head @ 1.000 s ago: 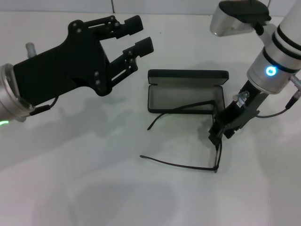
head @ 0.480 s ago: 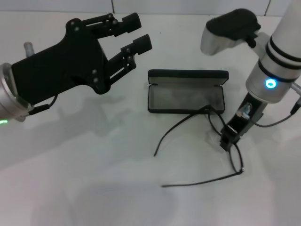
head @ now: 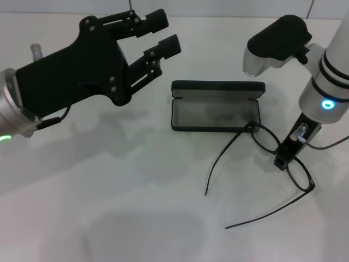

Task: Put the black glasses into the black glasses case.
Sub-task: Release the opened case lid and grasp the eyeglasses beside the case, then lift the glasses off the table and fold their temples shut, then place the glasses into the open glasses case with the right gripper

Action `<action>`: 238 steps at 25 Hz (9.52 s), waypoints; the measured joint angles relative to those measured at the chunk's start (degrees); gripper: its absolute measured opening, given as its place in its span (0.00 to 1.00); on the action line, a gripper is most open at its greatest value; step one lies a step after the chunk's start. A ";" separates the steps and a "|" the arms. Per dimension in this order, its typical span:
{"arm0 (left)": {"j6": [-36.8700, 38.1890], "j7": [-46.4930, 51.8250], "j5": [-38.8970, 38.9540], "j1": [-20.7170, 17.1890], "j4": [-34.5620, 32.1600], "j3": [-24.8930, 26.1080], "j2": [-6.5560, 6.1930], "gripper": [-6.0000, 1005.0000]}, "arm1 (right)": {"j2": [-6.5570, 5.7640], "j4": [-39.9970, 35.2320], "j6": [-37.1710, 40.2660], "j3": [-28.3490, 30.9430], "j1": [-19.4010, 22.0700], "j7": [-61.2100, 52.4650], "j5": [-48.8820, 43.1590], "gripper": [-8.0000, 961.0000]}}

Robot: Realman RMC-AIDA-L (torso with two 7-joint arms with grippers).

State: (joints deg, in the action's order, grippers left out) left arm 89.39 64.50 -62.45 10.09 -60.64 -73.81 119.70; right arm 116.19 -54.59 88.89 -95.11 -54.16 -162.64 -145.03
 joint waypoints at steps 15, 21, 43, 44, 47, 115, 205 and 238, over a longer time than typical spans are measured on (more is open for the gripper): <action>0.00 0.01 0.14 0.39 0.10 0.20 0.00 0.26 | 0.00 -0.94 -2.20 -0.27 -0.21 1.34 0.47 0.22; 0.00 -0.02 0.15 0.27 0.14 0.24 0.00 0.25 | 0.00 -0.95 -2.63 -0.25 0.24 2.65 1.39 0.18; 0.82 1.69 1.73 -0.44 0.88 0.29 -0.01 0.23 | -0.38 -29.01 -0.89 4.53 22.31 11.67 3.97 0.12; 1.07 1.73 1.76 -0.43 0.89 0.21 -0.01 0.23 | -0.42 -30.42 -1.89 4.85 24.24 13.18 4.92 0.12; 2.90 1.76 1.75 -0.09 1.76 -0.13 0.00 0.23 | -0.27 -34.26 -8.71 5.34 31.82 21.11 12.40 0.12; 10.72 -3.73 0.14 12.36 23.85 -8.29 0.32 0.12 | -0.44 -9.92 -4.92 11.62 39.22 79.14 74.07 0.12; 12.82 -11.59 20.88 19.88 36.97 -24.89 0.70 0.12 | 0.00 29.49 5.11 -0.81 21.77 112.10 105.40 0.13; 20.77 -13.43 18.42 6.74 36.98 -13.85 -7.73 0.12 | -0.30 -39.65 -5.95 1.07 22.44 34.49 9.40 0.13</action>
State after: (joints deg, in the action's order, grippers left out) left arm 110.15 51.07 -44.03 16.83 -23.67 -87.66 111.97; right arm 115.89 -94.24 82.94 -94.04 -31.73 -128.14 -135.64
